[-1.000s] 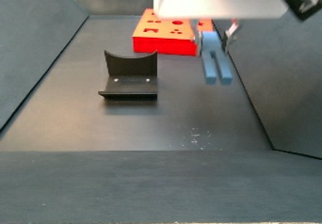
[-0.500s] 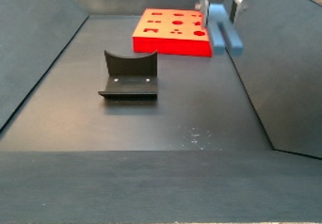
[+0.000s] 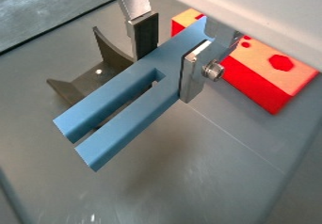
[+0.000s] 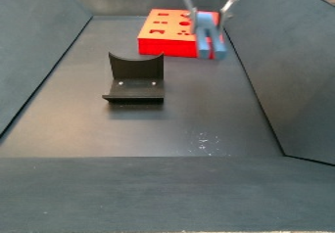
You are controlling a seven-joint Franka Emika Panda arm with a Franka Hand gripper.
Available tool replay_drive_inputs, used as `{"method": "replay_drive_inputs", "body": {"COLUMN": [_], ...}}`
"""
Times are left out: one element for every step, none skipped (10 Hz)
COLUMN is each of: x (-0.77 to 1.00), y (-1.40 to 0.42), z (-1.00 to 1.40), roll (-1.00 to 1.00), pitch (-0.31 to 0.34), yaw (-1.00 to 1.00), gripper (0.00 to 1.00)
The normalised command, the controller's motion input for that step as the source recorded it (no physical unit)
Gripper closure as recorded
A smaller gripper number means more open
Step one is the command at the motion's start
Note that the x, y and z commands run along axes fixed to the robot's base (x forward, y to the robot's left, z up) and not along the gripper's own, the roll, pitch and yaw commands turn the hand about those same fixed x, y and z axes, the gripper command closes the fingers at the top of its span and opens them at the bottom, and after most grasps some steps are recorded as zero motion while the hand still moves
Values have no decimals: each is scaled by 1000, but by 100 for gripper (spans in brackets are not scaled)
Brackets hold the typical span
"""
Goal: Pick up the double-square object. Move up. Rotate the double-square object. Place the double-square object on the fixture. Regrasp the double-square object. Move to above the board. Insert the double-square object.
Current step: Place the double-square object on the fixture.
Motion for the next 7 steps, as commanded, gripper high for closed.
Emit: {"method": "replay_drive_inputs", "body": {"x": [1000,1000,1000,1000,1000,1000,1000], "y": [-273,-238,-209,-173,-142,-111,-87], "z": [-327,-302,-273,-233,-204,-170,-141], "roll": [-14,-23,-31,-35,-36,-38,-40], "pitch": [-11,-4,5,6,5,9,14], "yaw": [34,29,29,28,30,33,33], "gripper": [100,100,100,100,100,100,100]}}
